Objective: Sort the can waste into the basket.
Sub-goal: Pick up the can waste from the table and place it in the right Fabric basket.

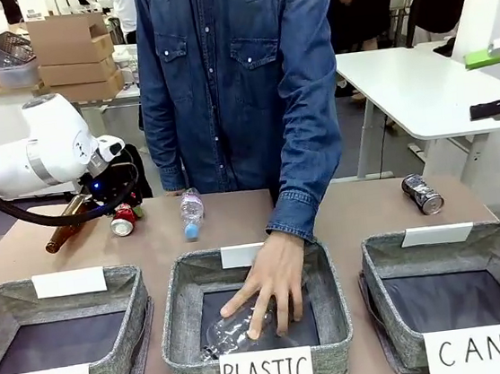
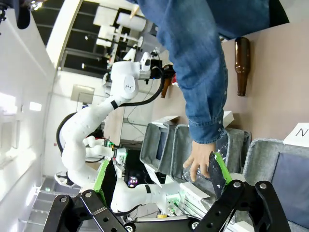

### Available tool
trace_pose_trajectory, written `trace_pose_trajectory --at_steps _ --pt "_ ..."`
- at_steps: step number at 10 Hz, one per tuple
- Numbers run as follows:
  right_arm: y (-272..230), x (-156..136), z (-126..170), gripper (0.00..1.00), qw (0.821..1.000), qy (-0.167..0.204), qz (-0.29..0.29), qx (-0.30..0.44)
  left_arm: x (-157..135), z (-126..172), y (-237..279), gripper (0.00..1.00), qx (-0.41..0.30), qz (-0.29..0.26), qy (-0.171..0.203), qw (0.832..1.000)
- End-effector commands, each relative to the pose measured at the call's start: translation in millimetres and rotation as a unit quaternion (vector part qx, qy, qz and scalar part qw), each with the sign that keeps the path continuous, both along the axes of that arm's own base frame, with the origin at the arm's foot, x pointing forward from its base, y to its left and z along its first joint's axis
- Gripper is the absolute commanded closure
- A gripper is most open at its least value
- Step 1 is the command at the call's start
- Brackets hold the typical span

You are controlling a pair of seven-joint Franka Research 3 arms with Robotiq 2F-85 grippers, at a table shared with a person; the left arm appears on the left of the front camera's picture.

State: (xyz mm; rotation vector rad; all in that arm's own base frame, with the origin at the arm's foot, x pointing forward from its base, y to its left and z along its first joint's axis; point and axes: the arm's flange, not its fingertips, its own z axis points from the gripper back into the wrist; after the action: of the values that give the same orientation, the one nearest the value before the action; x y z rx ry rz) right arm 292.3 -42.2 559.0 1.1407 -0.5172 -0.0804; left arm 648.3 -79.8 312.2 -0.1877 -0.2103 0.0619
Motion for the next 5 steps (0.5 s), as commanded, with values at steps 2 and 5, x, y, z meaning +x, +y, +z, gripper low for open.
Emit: trace_pose_trajectory --at_steps 2,5 --pt "1.8 4.7 2.3 0.00 1.000 -0.017 0.003 0.005 -1.1 1.2 0.0 0.96 0.013 0.008 0.006 1.000" --pt "1.8 4.7 2.3 0.00 1.000 -0.017 0.003 0.005 -13.2 16.6 4.4 1.00 0.004 0.022 0.002 1.000"
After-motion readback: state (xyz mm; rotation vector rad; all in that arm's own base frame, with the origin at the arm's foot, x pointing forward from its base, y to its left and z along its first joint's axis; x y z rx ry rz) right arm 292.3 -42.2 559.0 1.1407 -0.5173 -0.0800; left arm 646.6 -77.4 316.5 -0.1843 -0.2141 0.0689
